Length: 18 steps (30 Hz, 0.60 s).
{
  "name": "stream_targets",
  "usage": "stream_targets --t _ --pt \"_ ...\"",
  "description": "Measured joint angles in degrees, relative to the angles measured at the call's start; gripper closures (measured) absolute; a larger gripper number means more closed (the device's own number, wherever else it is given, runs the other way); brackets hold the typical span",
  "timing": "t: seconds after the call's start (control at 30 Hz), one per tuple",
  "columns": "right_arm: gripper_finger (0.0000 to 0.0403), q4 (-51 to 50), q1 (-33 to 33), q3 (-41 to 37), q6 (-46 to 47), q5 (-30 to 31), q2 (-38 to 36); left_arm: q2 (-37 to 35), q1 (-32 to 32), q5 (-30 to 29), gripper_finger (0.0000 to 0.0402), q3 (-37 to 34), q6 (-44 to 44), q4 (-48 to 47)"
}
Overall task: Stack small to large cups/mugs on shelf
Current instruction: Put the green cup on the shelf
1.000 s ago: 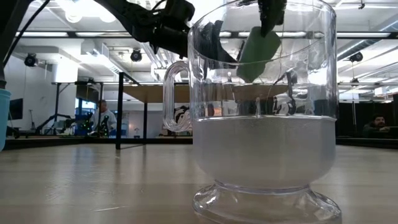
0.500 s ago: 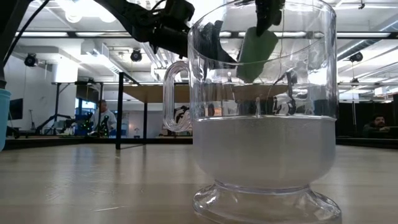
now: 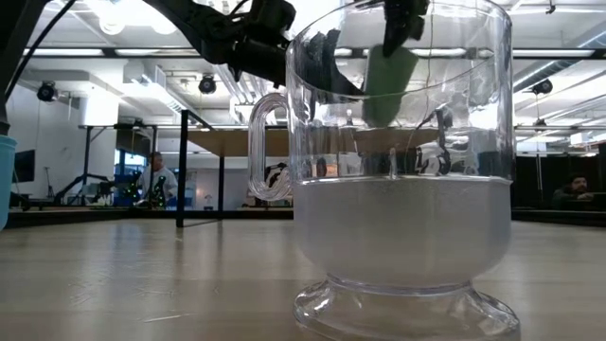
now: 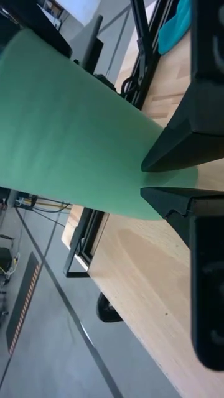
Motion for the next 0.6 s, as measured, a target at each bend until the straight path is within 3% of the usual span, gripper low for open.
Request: stream_targets --t 0.6 --pt "0.0394 1.8 0.0 -4.0 -1.0 0.2 0.0 5.0 -1.0 -1.0 0.0363 1.3 -4.2 5.8"
